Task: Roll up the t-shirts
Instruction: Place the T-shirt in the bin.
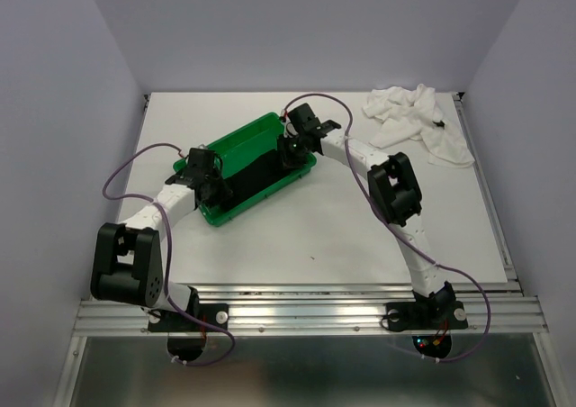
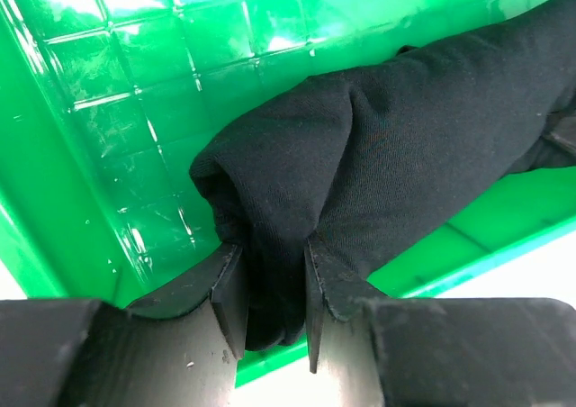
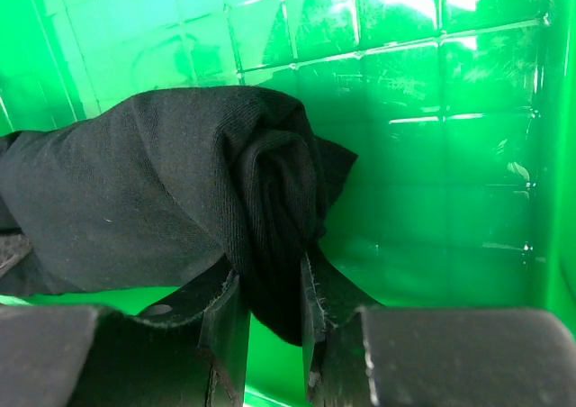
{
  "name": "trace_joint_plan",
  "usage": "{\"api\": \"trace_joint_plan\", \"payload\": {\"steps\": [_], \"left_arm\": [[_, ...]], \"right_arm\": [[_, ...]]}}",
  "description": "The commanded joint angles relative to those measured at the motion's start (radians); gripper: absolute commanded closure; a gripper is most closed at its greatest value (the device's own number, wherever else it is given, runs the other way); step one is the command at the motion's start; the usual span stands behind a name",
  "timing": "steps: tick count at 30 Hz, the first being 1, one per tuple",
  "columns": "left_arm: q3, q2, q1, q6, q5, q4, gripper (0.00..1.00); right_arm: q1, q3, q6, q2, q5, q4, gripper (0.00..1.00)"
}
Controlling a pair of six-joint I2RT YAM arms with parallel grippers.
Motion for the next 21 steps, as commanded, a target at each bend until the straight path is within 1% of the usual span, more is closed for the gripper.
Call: {"api": "trace_joint_plan", "payload": {"steps": [1, 2, 3, 5, 6, 7, 8, 9, 10, 11, 12, 14, 15, 16, 17, 18, 21], "left_arm": [[0.013, 0.012, 0.007, 0.048, -0.015, -0.091, 0.84], [0.016, 0.011, 0.007, 0.051, -0.015, -0.093, 0.81], [0.022, 0.009, 0.007, 0.057, -0.007, -0.096, 0.74], [0.034, 0.009, 0.005, 0.061, -0.007, -0.111, 0.66], [0.048, 0.009, 0.007, 0.065, -0.005, -0.116, 0.58], [0.055, 0.009, 0.007, 0.069, -0.005, -0.12, 0.55], [0.071, 0.011, 0.005, 0.072, -0.005, -0.131, 0.51], [0.078, 0.011, 0.007, 0.075, -0.004, -0.136, 0.49], [0.088, 0.012, 0.005, 0.078, -0.002, -0.14, 0.47], [0.095, 0.012, 0.005, 0.084, 0.001, -0.152, 0.45], [0.111, 0.012, 0.007, 0.086, 0.001, -0.159, 0.38], [0.128, 0.006, 0.007, 0.092, -0.001, -0.172, 0.32], [0.135, 0.003, 0.005, 0.1, -0.002, -0.185, 0.29], [0.15, -0.001, 0.007, 0.101, -0.005, -0.192, 0.22], [0.158, -0.008, 0.007, 0.104, -0.008, -0.2, 0.19], [0.173, -0.012, 0.005, 0.109, -0.015, -0.212, 0.17], [0.195, -0.026, 0.007, 0.111, -0.015, -0.234, 0.17]], "right_arm": [[-0.012, 0.0, -0.029, -0.031, 0.076, 0.018, 0.88], [-0.012, 0.0, -0.032, -0.04, 0.079, 0.017, 0.86], [-0.012, 0.0, -0.036, -0.046, 0.08, 0.015, 0.78], [-0.012, 0.001, -0.044, -0.06, 0.089, 0.003, 0.66], [-0.012, 0.0, -0.053, -0.065, 0.094, 0.0, 0.63], [-0.012, -0.003, -0.059, -0.07, 0.102, -0.004, 0.57], [-0.012, -0.008, -0.067, -0.086, 0.105, -0.006, 0.54], [-0.012, -0.013, -0.07, -0.094, 0.109, -0.008, 0.53], [-0.012, -0.023, -0.073, -0.103, 0.115, -0.008, 0.5], [-0.012, -0.026, -0.076, -0.112, 0.123, -0.006, 0.48], [-0.012, -0.028, -0.084, -0.129, 0.126, -0.008, 0.45], [-0.012, -0.025, -0.088, -0.145, 0.135, -0.009, 0.41], [-0.012, -0.02, -0.094, -0.152, 0.149, -0.014, 0.37], [-0.012, -0.016, -0.096, -0.163, 0.157, -0.015, 0.37], [-0.012, -0.01, -0.099, -0.168, 0.163, -0.018, 0.36], [-0.012, 0.006, -0.099, -0.172, 0.175, -0.023, 0.32], [-0.012, 0.033, -0.099, -0.177, 0.18, -0.021, 0.31]]}}
